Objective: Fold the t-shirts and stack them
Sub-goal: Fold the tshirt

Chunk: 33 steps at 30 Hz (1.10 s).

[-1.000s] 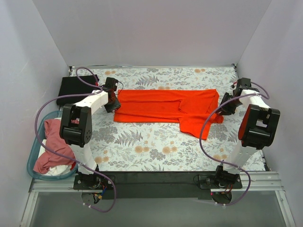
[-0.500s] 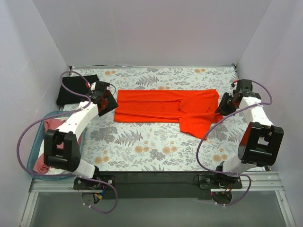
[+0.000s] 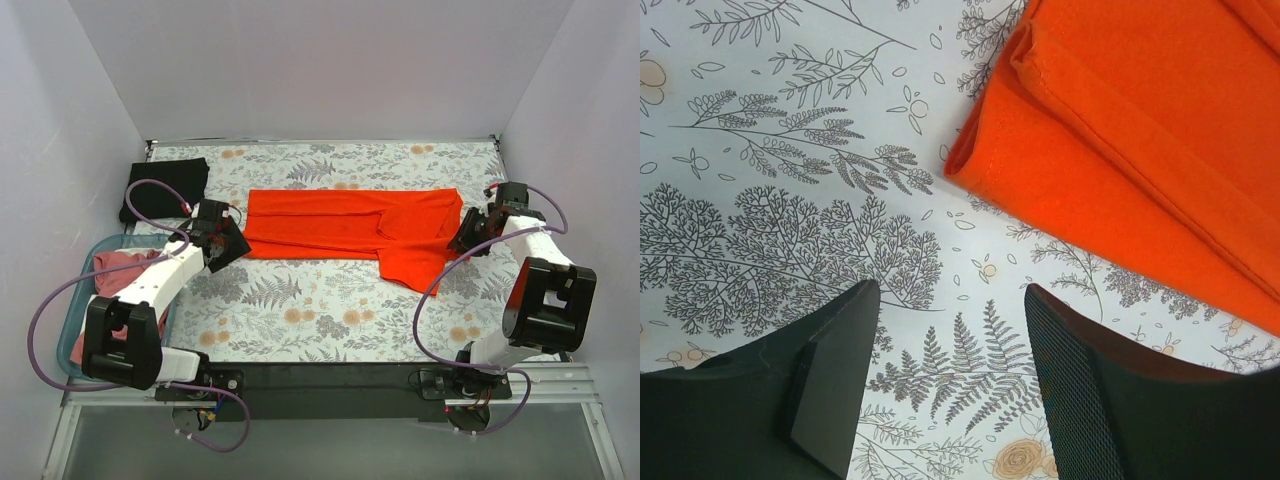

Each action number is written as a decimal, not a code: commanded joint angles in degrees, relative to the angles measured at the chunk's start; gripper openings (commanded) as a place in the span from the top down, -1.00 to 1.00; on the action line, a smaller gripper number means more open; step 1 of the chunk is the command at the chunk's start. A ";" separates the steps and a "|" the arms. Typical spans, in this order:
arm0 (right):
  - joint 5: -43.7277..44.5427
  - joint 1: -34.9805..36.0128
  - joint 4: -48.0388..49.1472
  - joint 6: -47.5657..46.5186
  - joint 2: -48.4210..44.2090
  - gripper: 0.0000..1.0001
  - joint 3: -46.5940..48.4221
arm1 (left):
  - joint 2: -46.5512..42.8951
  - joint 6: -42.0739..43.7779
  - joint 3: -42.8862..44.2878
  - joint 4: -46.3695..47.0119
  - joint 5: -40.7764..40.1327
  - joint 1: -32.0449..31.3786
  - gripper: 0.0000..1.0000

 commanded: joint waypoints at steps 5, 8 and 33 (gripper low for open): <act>-3.50 -0.18 5.28 2.17 0.65 0.26 -0.17 | -4.15 1.06 -3.40 4.74 6.63 -0.34 -0.18; -1.83 -0.27 5.63 2.09 0.39 0.26 -1.22 | -3.37 0.79 -3.31 5.62 7.62 -0.69 -0.18; 4.14 5.88 2.29 4.64 -8.84 0.27 -17.13 | 14.19 -5.53 12.92 6.93 12.89 -24.66 -0.22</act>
